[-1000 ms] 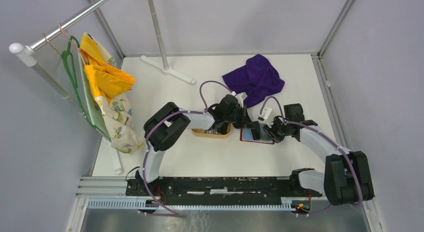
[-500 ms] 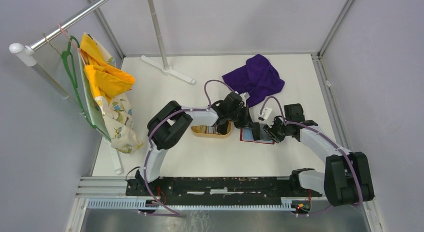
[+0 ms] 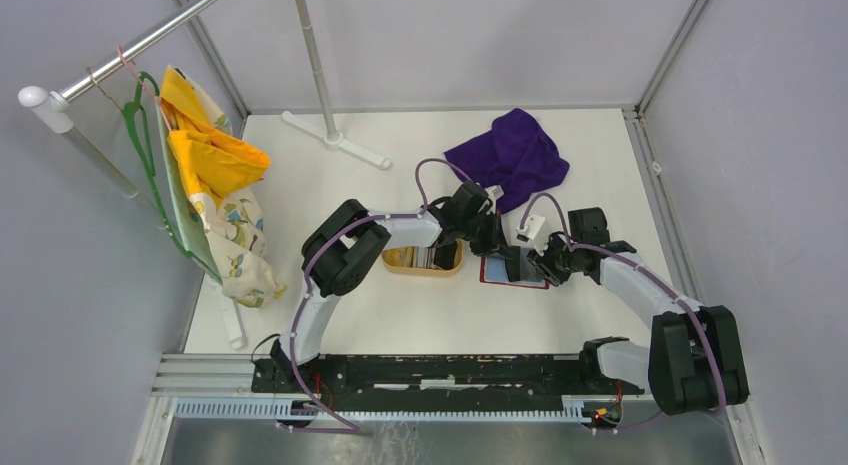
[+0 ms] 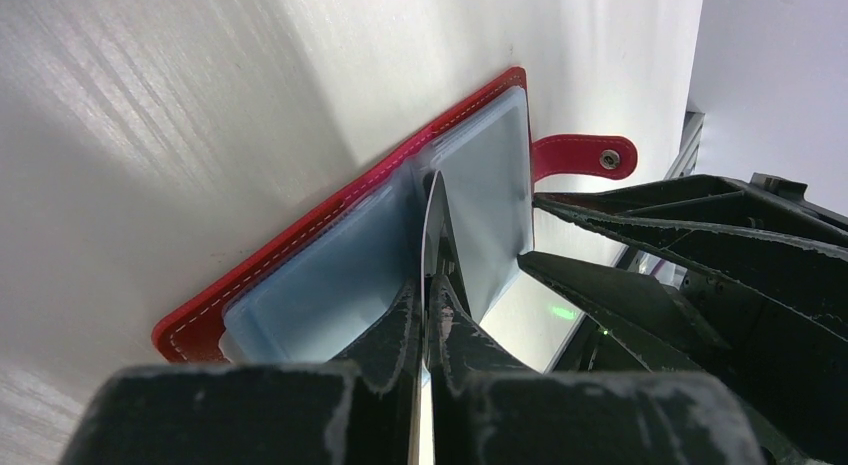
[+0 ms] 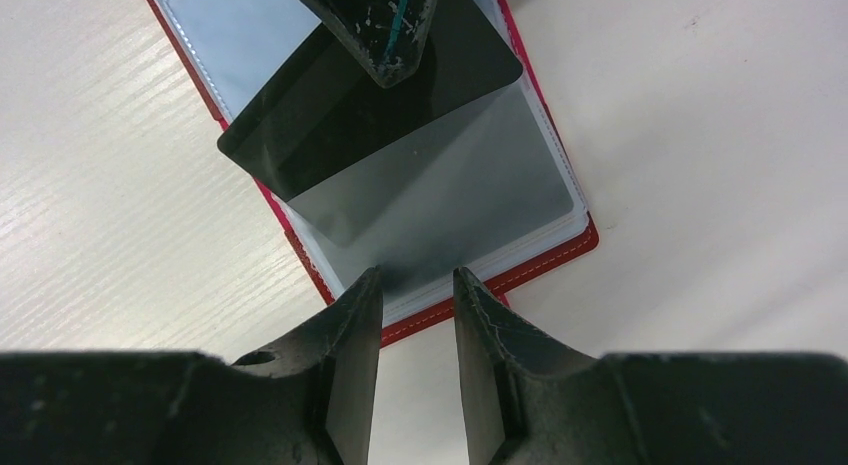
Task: Put the credit cards into the card holder
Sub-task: Insert the credit card into the card holder.
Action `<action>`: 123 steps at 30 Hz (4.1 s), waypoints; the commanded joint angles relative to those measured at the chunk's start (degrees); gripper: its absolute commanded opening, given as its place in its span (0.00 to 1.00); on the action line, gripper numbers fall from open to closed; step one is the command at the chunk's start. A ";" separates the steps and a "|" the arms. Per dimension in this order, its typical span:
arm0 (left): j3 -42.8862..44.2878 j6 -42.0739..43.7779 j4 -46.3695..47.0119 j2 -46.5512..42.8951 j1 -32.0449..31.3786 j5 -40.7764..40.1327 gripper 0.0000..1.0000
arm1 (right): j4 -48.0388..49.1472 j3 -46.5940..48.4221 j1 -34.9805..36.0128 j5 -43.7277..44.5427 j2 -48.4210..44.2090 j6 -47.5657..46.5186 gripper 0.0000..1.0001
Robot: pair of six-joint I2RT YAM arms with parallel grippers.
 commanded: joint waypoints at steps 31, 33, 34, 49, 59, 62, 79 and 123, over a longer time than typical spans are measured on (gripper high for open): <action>6.18 5.76 -14.52 6.78 0.31 4.56 0.09 | 1.37 0.13 2.83 4.27 -0.85 0.78 0.38; 6.63 5.74 -14.74 7.15 0.22 4.87 0.10 | 1.42 0.13 3.13 4.41 -0.79 0.70 0.38; 6.80 5.74 -14.89 7.36 0.20 4.87 0.10 | 1.41 0.13 3.22 4.40 -0.72 0.70 0.38; 10.43 6.40 -17.58 9.75 0.08 5.49 0.17 | 1.12 0.92 5.04 2.53 -2.36 0.02 0.39; 11.66 8.41 -20.70 9.36 0.46 4.48 0.16 | 5.00 0.14 7.02 -8.41 -10.09 -5.70 0.40; 12.33 9.34 -22.34 9.62 0.65 4.71 0.15 | 5.40 -0.75 8.51 -12.42 -10.16 -12.92 0.40; 15.62 10.07 -23.92 12.07 0.67 6.99 0.22 | 17.69 -0.95 25.14 7.21 0.87 -23.68 0.24; 8.10 8.92 -16.91 1.63 2.82 1.66 0.50 | 17.18 -3.30 21.94 19.35 0.74 -19.53 0.25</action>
